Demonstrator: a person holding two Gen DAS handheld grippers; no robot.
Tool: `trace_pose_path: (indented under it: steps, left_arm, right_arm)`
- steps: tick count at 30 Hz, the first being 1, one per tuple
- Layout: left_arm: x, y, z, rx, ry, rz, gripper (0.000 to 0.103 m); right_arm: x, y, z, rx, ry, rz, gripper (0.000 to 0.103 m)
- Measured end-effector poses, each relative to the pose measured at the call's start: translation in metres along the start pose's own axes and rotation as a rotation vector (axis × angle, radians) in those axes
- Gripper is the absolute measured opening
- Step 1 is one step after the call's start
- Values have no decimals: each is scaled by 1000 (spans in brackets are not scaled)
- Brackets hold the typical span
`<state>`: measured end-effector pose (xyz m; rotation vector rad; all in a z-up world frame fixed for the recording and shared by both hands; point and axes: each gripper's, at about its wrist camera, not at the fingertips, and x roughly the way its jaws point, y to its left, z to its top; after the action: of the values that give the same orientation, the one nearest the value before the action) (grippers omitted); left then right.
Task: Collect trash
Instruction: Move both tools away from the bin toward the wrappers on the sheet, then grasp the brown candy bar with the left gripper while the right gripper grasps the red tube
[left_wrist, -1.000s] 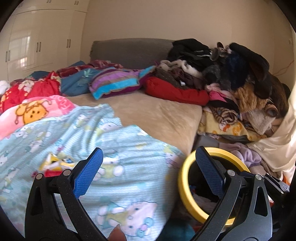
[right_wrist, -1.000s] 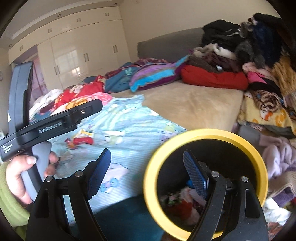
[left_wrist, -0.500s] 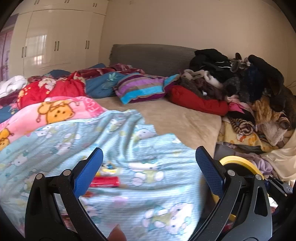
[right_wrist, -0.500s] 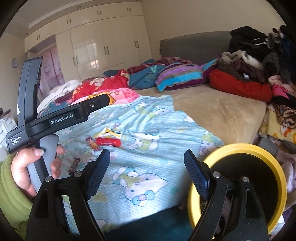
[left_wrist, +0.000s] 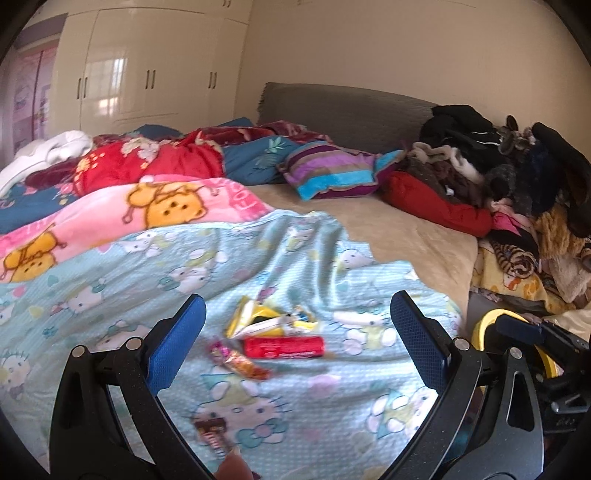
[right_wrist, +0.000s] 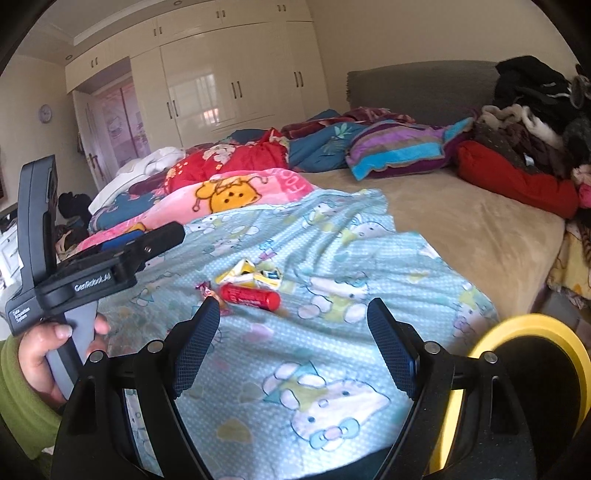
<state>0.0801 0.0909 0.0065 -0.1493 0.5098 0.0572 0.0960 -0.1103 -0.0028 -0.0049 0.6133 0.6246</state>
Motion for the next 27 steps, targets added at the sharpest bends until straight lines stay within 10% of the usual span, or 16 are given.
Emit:
trace_pose_path:
  steps: [20,27]
  left_arm:
    - [6,73,-57,-148,179,61,91]
    - [20,74,-83,-194,285,0,67]
  right_arm:
    - [119,31,2,-135,180,77,67]
    - [167,35,-4,-188,247,65,65]
